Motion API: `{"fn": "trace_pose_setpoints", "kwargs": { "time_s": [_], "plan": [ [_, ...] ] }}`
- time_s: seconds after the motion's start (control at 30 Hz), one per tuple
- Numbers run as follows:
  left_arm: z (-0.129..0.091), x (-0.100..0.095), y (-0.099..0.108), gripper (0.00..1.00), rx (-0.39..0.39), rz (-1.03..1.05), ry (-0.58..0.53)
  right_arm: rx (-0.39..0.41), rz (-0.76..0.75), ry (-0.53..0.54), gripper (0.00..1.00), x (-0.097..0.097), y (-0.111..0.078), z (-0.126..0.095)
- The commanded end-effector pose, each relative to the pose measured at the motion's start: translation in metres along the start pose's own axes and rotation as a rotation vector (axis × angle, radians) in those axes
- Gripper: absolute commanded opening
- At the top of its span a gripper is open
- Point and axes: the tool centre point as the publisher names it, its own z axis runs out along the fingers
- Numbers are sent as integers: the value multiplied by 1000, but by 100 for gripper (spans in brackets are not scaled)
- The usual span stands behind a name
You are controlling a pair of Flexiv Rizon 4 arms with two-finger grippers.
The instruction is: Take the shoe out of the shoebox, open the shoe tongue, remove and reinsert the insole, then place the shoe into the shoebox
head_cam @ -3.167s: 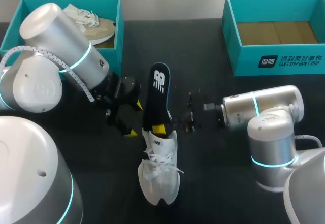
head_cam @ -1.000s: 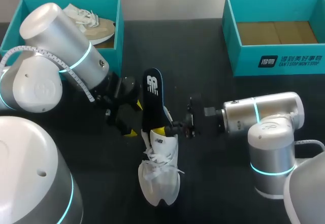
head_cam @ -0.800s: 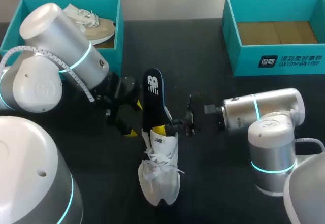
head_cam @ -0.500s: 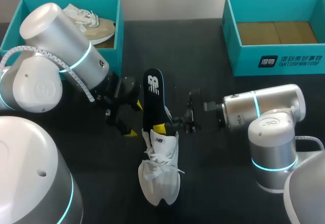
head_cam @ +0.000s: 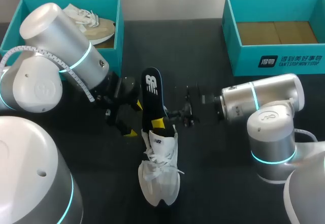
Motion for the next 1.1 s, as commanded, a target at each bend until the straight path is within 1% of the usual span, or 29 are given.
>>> {"fn": "trace_pose_setpoints", "kwargs": {
  "time_s": [0.03, 0.13, 0.17, 0.2, 0.23, 0.27, 0.4, 0.53, 0.83, 1.1],
  "plan": [
    [1, 0, 1, 100, 1, 1, 0, 27, -3, 0, 31, -2, 9, 2],
    [1, 0, 1, 100, 1, 1, 0, 29, -7, 2, 29, -5, 13, 2],
    [1, 0, 1, 100, 1, 1, 0, 30, -6, 2, 27, -6, 14, 2],
    [1, 0, 1, 100, 1, 1, 0, 30, -6, 4, 21, -7, 15, 2],
    [1, 0, 1, 100, 1, 1, 0, 30, -6, 4, 8, -8, 15, 3],
    [1, 0, 1, 100, 1, 1, 0, 28, -6, 7, 0, -8, 15, 3],
    [1, 0, 1, 100, 1, 1, 0, 16, 3, 23, 0, -11, 13, 3],
    [1, 0, 1, 100, 1, 1, 0, -2, 20, 32, 0, -11, 5, 3],
    [1, 0, 1, 100, 1, 1, 0, -59, 56, 32, 0, -5, -16, 3],
    [1, 0, 1, 100, 1, 1, 0, -89, 76, 30, 0, 2, -27, 4]
  ]
}}
